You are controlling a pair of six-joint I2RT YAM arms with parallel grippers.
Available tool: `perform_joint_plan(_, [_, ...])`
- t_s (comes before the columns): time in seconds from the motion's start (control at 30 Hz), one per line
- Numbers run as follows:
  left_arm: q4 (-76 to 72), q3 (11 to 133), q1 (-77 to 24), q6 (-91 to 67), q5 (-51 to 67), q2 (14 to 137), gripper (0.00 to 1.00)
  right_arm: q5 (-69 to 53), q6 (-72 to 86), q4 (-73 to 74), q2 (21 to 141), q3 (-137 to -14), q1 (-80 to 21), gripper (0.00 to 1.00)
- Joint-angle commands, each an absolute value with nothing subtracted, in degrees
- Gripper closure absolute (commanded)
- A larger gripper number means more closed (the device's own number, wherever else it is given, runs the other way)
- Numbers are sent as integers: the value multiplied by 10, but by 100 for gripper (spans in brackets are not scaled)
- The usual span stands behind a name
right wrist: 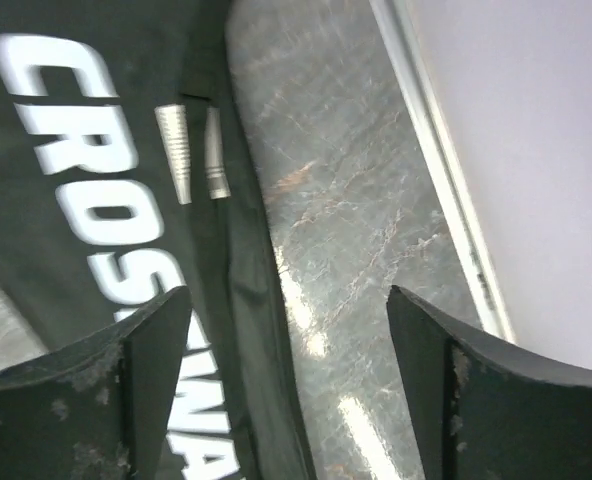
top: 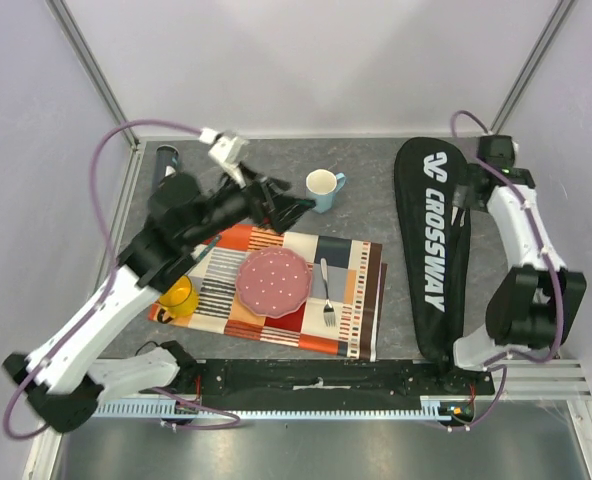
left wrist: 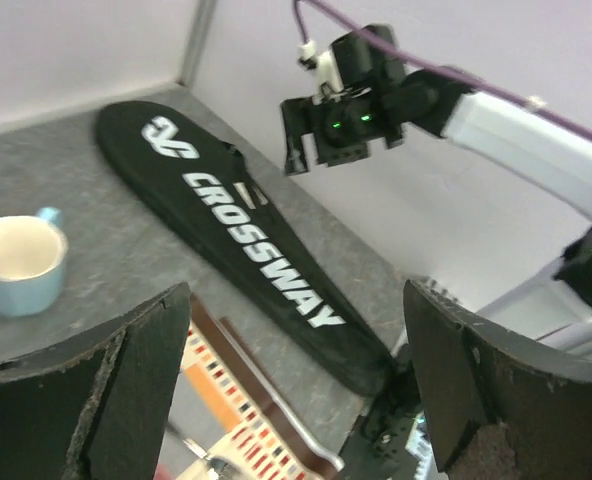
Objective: Pack up the badminton gear
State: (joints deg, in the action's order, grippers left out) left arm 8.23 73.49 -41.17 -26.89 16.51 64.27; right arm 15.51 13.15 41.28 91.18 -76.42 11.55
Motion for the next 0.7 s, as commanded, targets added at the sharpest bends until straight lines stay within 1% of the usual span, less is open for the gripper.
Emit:
perform_joint_plan(0.0, [137, 675, -409, -158, 46, 523, 7, 343, 154, 507, 780, -851, -44, 6])
perform_joint_plan(0.03, [142, 662, -408, -133, 14, 506, 7, 349, 157, 518, 765, -859, -87, 2])
perform_joint_plan(0.1, [167, 658, -408, -106, -17, 475, 6, 328, 156, 520, 711, -864, -119, 2])
perform_joint_plan(0.13, [174, 661, -407, -86, -44, 467, 6, 289, 156, 523, 694, -867, -135, 2])
perform_joint_plan(0.2, [188, 668, -407, -71, -71, 447, 6, 221, 154, 500, 641, -877, -136, 2])
perform_joint_plan(0.27, [200, 687, -408, -66, -98, 435, 5, 120, 154, 479, 611, -895, -136, 2])
perform_joint_plan(0.37, [174, 711, -408, -71, -86, 404, 4, 72, 177, 430, 552, -935, -135, 2])
perform_joint_plan(0.47, [107, 723, -407, -76, -36, 367, 2, 63, 188, 372, 496, -973, -136, 2])
perform_joint_plan(0.57, [32, 725, -408, -85, 10, 331, 0, 68, 181, 280, 416, -948, -136, 2])
perform_joint_plan(0.6, [18, 727, -408, -90, 15, 322, 0, 96, 180, 245, 382, -927, -136, 2])
perform_joint_plan(0.67, [3, 730, -408, -93, 35, 301, 0, 136, 185, 232, 354, -917, -135, 2])
